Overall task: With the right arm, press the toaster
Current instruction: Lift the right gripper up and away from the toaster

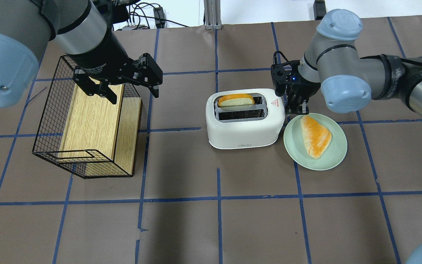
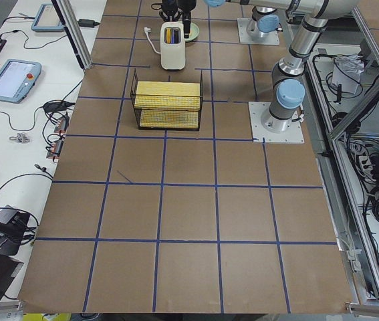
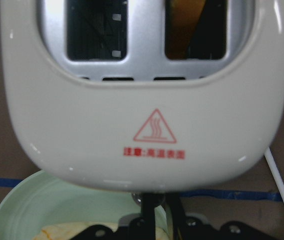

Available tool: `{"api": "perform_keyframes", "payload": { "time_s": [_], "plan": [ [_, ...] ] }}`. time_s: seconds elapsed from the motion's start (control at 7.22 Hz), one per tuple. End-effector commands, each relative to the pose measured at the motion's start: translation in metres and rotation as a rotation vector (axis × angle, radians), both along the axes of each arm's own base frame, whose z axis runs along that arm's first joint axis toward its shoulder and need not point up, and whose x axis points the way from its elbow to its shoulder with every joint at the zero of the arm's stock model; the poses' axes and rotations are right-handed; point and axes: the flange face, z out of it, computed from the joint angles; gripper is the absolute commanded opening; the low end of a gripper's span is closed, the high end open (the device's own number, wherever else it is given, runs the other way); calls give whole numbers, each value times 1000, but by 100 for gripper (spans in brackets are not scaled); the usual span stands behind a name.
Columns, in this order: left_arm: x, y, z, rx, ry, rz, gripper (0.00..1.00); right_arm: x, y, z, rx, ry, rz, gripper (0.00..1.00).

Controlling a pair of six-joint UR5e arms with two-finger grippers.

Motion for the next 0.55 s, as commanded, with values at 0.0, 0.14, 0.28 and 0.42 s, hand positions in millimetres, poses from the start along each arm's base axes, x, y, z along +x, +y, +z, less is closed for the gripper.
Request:
{"api": "perform_keyframes", "payload": {
  "time_s": [0.0, 0.14, 0.28, 0.42],
  "plan": [
    [0, 0, 0, 0, 0, 0, 100, -3, -8, 71, -41, -10, -20, 34],
    [0, 0, 0, 0, 0, 0, 100, -1, -8, 118, -70, -81, -92, 55],
    [0, 0, 0, 0, 0, 0, 100, 1, -1, 146, -66, -107, -224, 67],
    [1, 0, 0, 0, 0, 1, 100, 3, 5, 159, -58, -115, -380, 81]
  ]
}}
